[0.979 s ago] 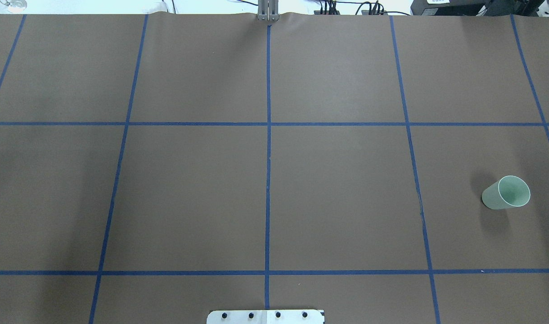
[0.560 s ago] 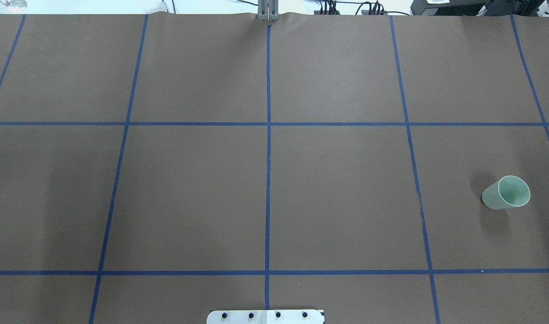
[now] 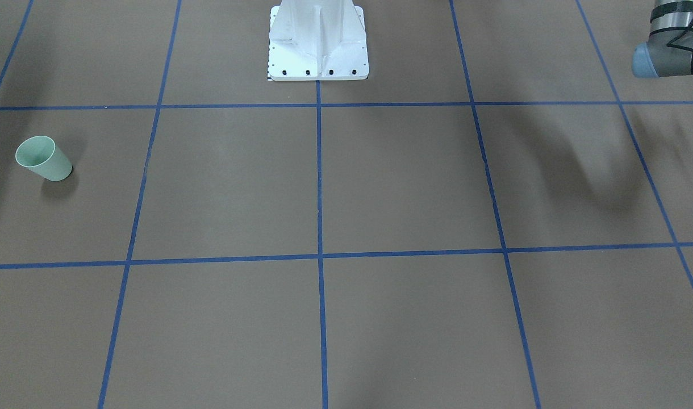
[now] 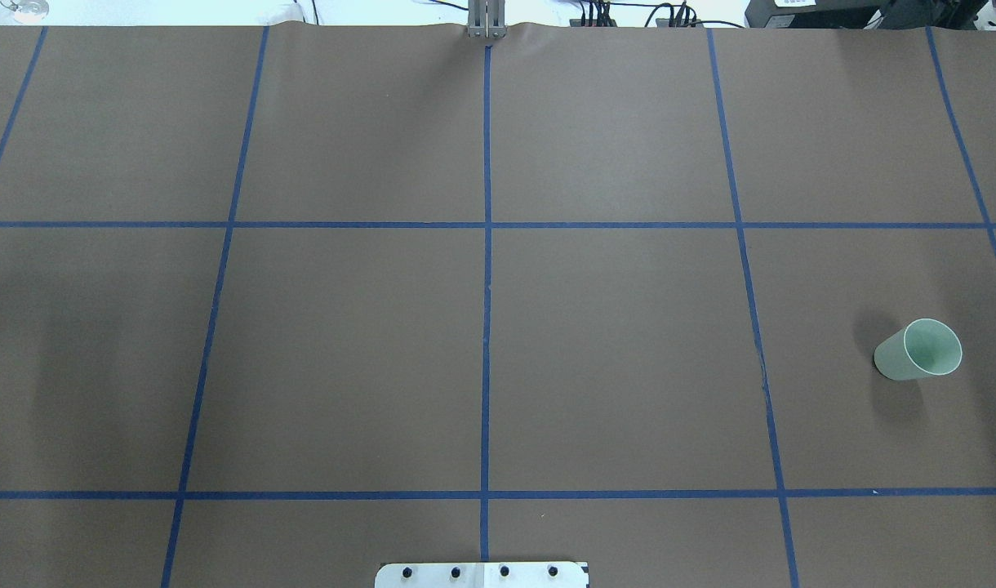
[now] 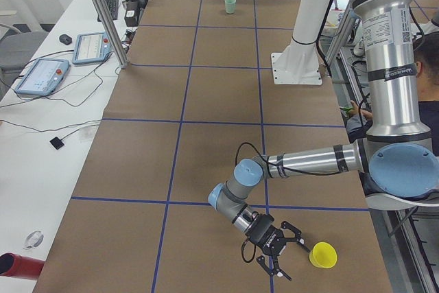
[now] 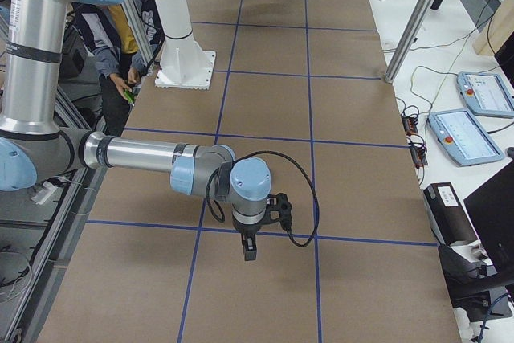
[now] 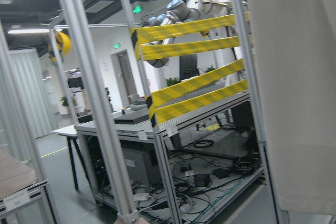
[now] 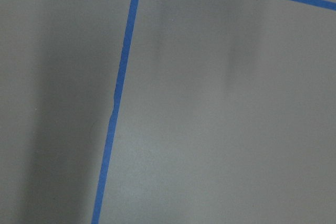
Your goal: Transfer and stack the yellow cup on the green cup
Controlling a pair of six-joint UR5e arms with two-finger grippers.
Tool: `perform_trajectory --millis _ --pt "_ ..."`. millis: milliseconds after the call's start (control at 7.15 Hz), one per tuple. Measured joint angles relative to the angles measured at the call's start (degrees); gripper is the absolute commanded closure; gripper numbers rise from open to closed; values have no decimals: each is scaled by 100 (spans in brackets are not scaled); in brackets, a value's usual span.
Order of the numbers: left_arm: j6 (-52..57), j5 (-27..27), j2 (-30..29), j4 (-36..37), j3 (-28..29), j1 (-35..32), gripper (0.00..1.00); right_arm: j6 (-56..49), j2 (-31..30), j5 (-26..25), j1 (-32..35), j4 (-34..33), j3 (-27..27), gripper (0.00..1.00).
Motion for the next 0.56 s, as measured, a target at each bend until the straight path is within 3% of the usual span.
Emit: perform_trajectory --millis 280,560 --pt "-392 -952 -55 64 22 665 0 0 14 -8 0 21 -3 0" --pt "-516 -1415 -73 62 38 932 0 0 25 -16 -3 23 8 0"
